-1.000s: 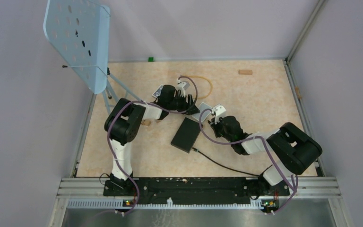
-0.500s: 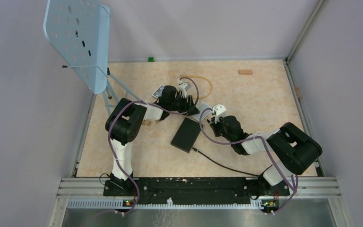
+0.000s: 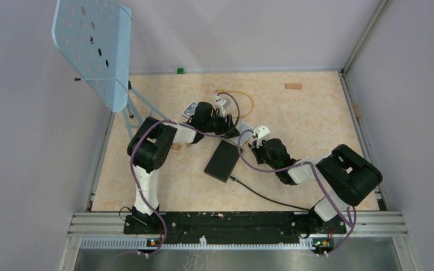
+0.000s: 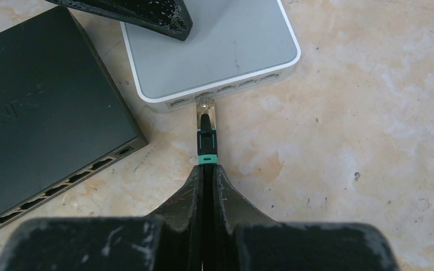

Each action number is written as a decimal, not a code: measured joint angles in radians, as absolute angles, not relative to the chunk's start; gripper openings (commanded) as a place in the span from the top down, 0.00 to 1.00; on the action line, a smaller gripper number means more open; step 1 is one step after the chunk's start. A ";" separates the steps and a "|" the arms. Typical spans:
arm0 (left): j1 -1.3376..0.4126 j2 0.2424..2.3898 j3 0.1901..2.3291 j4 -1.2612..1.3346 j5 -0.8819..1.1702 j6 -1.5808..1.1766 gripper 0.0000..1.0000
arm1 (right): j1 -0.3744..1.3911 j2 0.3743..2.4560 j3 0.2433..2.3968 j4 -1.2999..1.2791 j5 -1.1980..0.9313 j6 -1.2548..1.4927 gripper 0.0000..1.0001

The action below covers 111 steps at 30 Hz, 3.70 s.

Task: Insert the plug into the switch port

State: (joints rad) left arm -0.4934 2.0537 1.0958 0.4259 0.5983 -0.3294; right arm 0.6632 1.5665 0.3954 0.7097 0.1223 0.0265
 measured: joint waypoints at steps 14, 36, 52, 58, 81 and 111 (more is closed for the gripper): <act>-0.495 2.054 1.096 0.426 0.602 -0.311 0.47 | 0.663 1.569 0.395 0.714 0.124 0.027 1.00; -0.495 2.058 1.096 0.435 0.609 -0.300 0.47 | 0.662 1.547 0.393 0.730 0.121 0.027 1.00; -0.495 2.065 1.098 0.451 0.609 -0.281 0.46 | 0.662 1.567 0.379 0.785 0.096 0.027 1.00; -0.496 2.067 1.100 0.450 0.610 -0.280 0.46 | 0.662 1.558 0.369 0.794 0.096 0.027 1.00; -0.500 2.071 1.102 0.461 0.617 -0.268 0.46 | 0.662 1.629 0.366 0.871 0.115 0.027 1.00; -0.516 2.063 1.010 0.619 0.601 -0.206 0.49 | 0.662 1.673 0.411 0.859 0.114 -0.027 1.00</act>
